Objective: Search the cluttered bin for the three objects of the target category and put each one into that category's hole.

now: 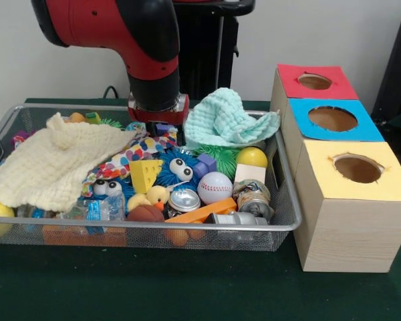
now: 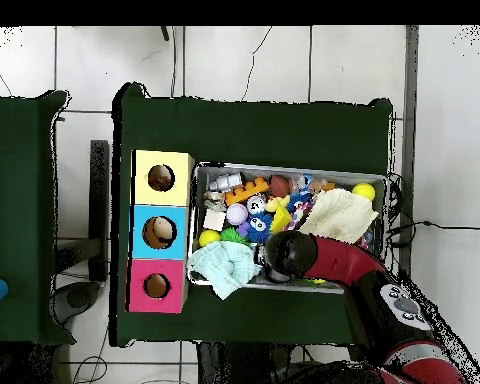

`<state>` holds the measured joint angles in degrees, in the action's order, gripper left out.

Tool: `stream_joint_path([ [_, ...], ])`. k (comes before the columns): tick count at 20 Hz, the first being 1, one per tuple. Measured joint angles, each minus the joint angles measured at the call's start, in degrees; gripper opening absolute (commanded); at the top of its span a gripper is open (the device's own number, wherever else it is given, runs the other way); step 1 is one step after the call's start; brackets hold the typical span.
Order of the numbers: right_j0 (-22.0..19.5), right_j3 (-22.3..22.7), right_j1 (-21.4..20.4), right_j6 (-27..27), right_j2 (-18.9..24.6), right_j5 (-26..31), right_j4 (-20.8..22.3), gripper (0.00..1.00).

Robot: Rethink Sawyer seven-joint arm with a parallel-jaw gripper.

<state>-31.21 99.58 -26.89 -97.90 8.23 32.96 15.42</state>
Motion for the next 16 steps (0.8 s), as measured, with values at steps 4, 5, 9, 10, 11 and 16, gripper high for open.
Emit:
stream_joint_path([
  [4,0.4,0.0,-0.3,0.0,0.0,0.0,0.2,0.0],
  [5,0.5,0.0,-0.3,0.0,0.0,0.1,0.2,0.0],
  [9,1.9,0.0,-1.1,0.0,-0.5,0.0,0.3,0.0],
  [10,2.1,0.0,-1.1,0.0,-0.7,0.0,0.3,0.0],
  [11,2.4,0.0,-1.2,0.0,-0.8,0.0,0.3,0.0],
  [16,2.4,0.2,-1.7,0.0,-0.7,0.0,0.3,0.0],
])
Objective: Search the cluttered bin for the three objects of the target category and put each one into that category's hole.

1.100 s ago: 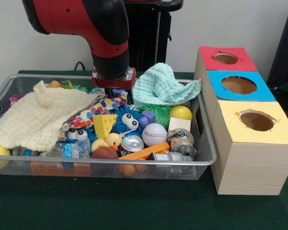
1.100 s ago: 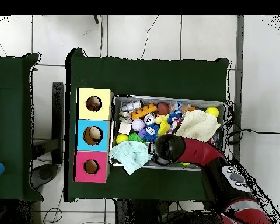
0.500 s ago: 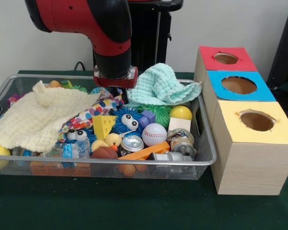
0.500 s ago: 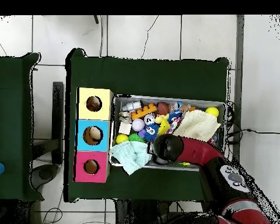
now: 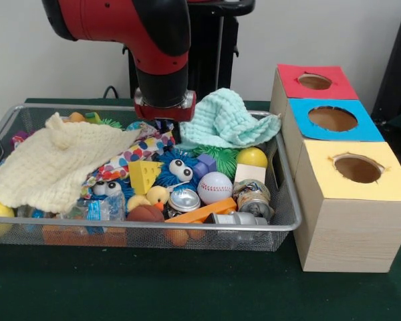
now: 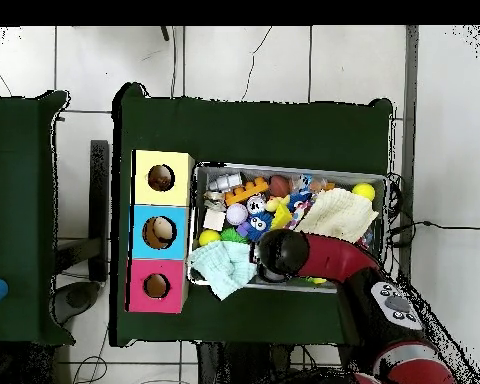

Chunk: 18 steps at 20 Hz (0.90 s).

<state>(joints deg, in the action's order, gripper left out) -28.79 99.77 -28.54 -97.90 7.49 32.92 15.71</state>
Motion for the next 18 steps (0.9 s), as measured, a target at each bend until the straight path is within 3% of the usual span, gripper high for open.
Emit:
stream_joint_path([
  [6,0.9,1.4,-4.0,0.0,-0.2,0.5,-0.7,0.0],
  [7,2.7,1.5,-6.4,0.0,-0.8,1.8,-0.6,0.0],
  [10,5.1,1.0,-8.4,0.0,-1.6,3.8,-0.6,0.0],
  [12,9.5,-0.5,-11.0,0.0,-2.8,7.7,-0.6,0.0],
  [18,15.1,-3.0,-13.5,0.0,-3.8,11.9,-1.0,0.0],
])
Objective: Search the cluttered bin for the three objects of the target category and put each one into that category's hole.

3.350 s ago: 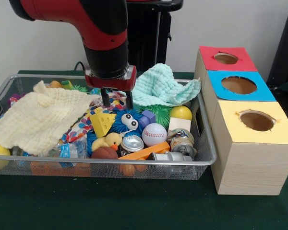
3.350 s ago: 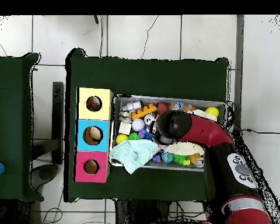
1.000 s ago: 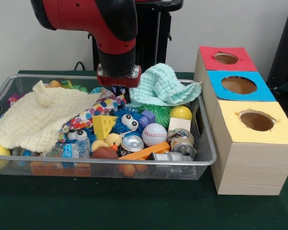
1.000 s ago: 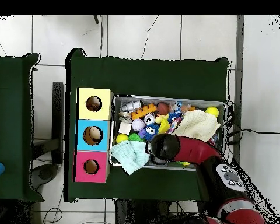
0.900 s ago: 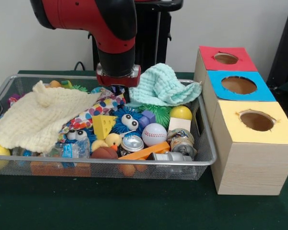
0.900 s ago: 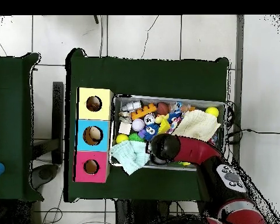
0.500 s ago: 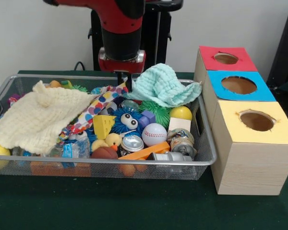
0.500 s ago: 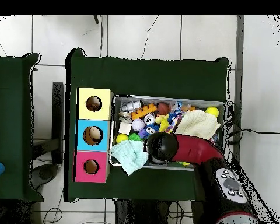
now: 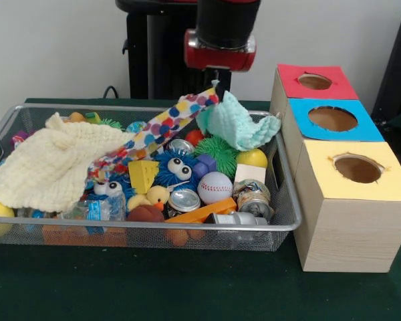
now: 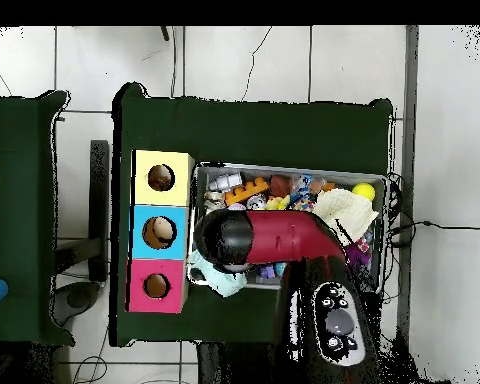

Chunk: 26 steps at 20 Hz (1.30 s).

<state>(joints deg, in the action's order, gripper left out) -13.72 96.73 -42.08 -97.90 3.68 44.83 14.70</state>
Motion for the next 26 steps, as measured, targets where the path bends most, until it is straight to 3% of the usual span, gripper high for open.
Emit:
stream_joint_path([
  [9,4.2,-1.0,0.6,0.0,-2.7,-2.9,-1.4,0.0],
  [22,4.3,-1.0,5.3,0.0,-5.1,-12.1,-2.2,0.0],
  [23,4.3,-1.1,6.2,0.0,-5.1,-13.1,-2.2,1.0],
  [26,4.3,-1.1,6.6,0.0,-5.1,-13.4,-2.2,1.0],
])
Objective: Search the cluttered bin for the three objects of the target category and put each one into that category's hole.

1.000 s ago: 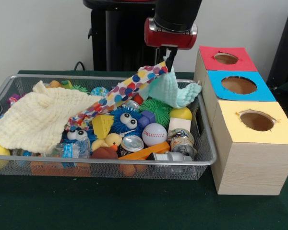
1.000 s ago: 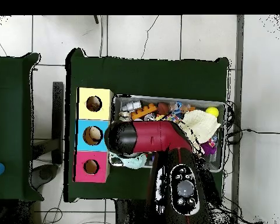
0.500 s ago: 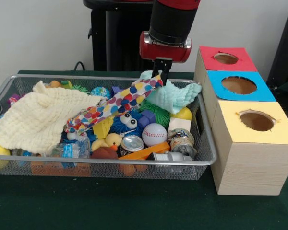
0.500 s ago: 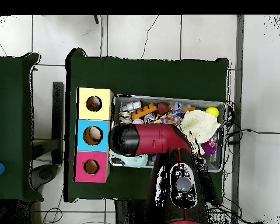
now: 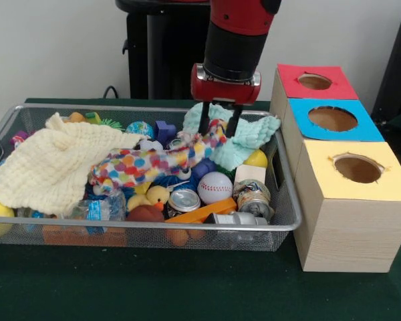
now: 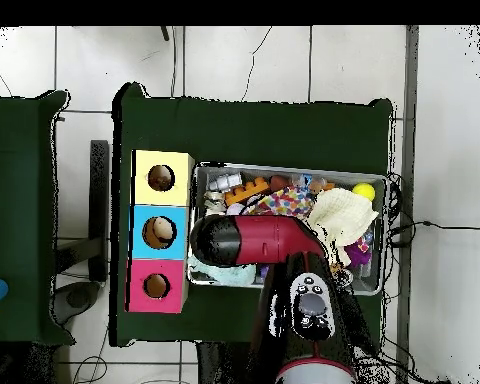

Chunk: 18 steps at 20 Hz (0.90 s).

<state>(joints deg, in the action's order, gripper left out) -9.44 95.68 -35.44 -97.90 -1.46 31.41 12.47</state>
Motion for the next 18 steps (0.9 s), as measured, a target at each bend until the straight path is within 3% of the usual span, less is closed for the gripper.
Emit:
stream_joint_path([
  [18,-0.4,0.9,-0.2,0.0,0.0,-3.3,-4.8,1.0],
])
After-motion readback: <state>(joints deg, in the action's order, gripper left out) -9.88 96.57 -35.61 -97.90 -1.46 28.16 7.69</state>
